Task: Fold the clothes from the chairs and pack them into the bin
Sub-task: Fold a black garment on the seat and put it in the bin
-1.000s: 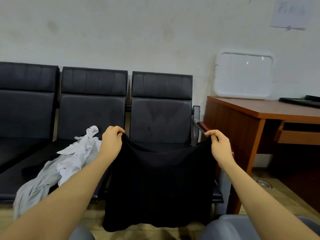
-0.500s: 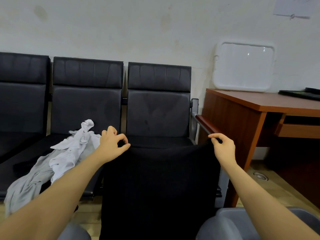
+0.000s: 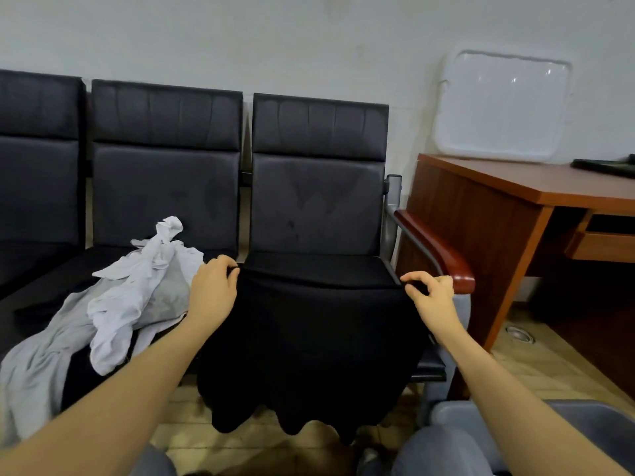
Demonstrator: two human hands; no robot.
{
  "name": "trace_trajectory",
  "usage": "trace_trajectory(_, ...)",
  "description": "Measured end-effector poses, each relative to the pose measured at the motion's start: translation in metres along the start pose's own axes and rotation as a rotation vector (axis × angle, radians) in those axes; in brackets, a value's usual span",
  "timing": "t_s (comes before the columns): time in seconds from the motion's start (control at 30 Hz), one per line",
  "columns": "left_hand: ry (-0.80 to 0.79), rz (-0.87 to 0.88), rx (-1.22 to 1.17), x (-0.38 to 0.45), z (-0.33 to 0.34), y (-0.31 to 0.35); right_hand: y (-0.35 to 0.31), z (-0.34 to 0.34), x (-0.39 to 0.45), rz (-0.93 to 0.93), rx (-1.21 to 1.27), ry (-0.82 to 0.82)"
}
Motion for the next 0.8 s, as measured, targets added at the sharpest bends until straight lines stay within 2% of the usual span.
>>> trace_trajectory(0.17,-0.097,0.148,0.066,-0.001,0.01,0.0,0.012,-0.007,0.002,0.04,-0.125,0.022)
trace_trajectory(0.27,-0.221,0.147,0.109,-0.006,0.02,-0.006,0.018,-0.006,0.002,0.032,-0.106,0.038)
trace_trajectory(0.4,-0.279,0.138,0.159,-0.011,0.031,-0.009,0.024,0.0,0.001,0.071,-0.068,0.024)
trace_trajectory(0.6,-0.363,0.076,0.021,-0.01,0.045,-0.017,0.03,0.012,0.001,0.088,0.354,0.007)
trace_trajectory(0.7,-0.325,0.085,-0.051,-0.006,0.043,-0.023,0.036,0.019,0.005,0.123,0.413,-0.03)
trace_trajectory(0.8,-0.291,0.045,-0.015,-0.003,0.047,-0.034,0.038,0.029,0.009,0.146,0.385,-0.069)
Point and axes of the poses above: each hand's wrist, its own x-axis towards the middle knuckle, its own z-axis out of the palm, y = z × x, the point moved 7 cm from there along x, towards the middle knuckle, and after that the axes turned 5 degrees about -y, right-handed, at the moved point
